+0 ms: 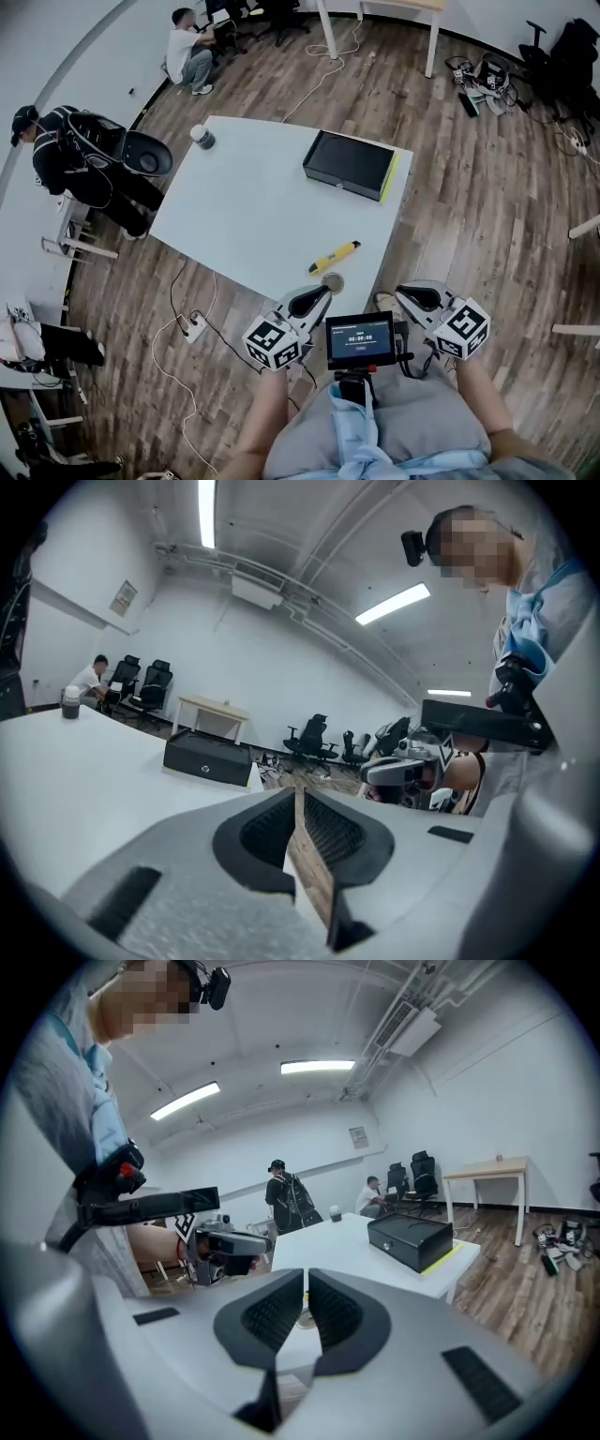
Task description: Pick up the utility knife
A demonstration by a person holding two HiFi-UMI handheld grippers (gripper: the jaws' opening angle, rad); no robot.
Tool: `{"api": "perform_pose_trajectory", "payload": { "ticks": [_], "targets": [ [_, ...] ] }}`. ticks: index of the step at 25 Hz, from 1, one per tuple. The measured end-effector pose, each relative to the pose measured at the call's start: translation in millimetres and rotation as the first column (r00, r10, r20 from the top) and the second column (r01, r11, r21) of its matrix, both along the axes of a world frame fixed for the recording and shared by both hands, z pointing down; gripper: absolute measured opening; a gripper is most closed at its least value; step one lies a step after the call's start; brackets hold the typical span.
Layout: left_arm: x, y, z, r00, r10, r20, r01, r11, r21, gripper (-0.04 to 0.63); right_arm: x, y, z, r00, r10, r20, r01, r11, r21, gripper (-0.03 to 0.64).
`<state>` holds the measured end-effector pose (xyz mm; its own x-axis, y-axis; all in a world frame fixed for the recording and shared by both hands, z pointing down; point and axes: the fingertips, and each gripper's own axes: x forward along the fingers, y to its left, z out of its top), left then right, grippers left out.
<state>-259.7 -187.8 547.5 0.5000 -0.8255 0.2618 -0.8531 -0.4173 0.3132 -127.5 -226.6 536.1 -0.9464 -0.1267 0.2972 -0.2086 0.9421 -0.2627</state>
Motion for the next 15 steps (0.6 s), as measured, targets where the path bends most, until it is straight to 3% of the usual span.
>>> {"api": "perform_pose_trajectory", "payload": {
  "ticks": [5, 10, 15],
  "targets": [
    [-9.7, -23.5, 11.7, 0.994, 0.046, 0.097, -0.041, 0.998, -0.045, 0.023, 13.6, -8.8, 2.6, 0.999, 0.048, 0.01, -0.048, 0.999, -0.014, 0.032],
    [-16.3, -43.7, 32.2, 0.966, 0.14, 0.219, -0.113, 0.985, -0.132, 0.029, 21.7, -15.6, 6.4, 0.996, 0.085, 0.017, -0.084, 0.996, -0.025, 0.032],
    [-11.6, -58.6, 43.8, 0.941, 0.22, 0.258, -0.175, 0.966, -0.188, 0.064, 27.7, -19.6, 10.3, 0.995, 0.102, 0.019, -0.101, 0.994, -0.034, 0.032]
  ]
}}
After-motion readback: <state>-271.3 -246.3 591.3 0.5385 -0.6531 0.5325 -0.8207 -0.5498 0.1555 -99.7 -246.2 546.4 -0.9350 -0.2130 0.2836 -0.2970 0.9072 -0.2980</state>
